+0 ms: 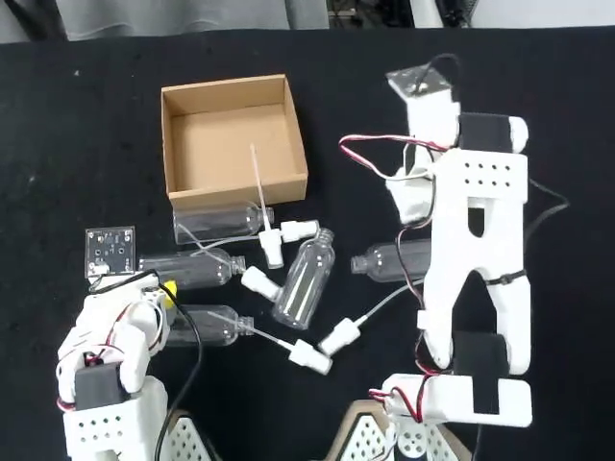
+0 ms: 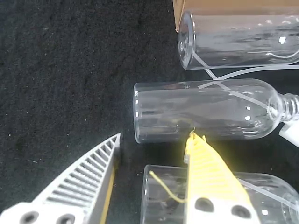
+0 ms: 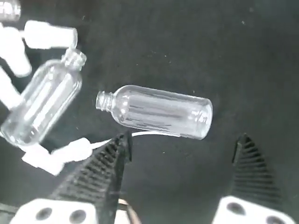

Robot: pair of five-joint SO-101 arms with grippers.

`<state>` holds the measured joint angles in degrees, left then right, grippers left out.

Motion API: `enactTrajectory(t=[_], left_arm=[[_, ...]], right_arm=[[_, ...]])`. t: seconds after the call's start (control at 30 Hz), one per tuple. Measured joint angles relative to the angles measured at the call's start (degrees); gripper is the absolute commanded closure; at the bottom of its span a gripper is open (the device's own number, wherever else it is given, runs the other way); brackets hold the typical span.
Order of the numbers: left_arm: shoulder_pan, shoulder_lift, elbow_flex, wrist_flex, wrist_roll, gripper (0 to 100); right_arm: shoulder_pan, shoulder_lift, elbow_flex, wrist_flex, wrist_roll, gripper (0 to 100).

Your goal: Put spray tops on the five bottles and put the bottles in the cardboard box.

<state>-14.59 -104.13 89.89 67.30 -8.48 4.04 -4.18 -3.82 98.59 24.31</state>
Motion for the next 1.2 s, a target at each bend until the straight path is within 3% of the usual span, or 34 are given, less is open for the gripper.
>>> enactTrajectory(t=[0.47,1.2], left_arm=[[0.0,0.0,0.0,0.0,0.0,79],[0.0,0.0,0.0,0.0,0.0,79]], right_arm=[[-0.2,0.0,7.6,0.0,24.3,67.9],[-0.2,0.0,17.7,-6.7,44.6,68.0]])
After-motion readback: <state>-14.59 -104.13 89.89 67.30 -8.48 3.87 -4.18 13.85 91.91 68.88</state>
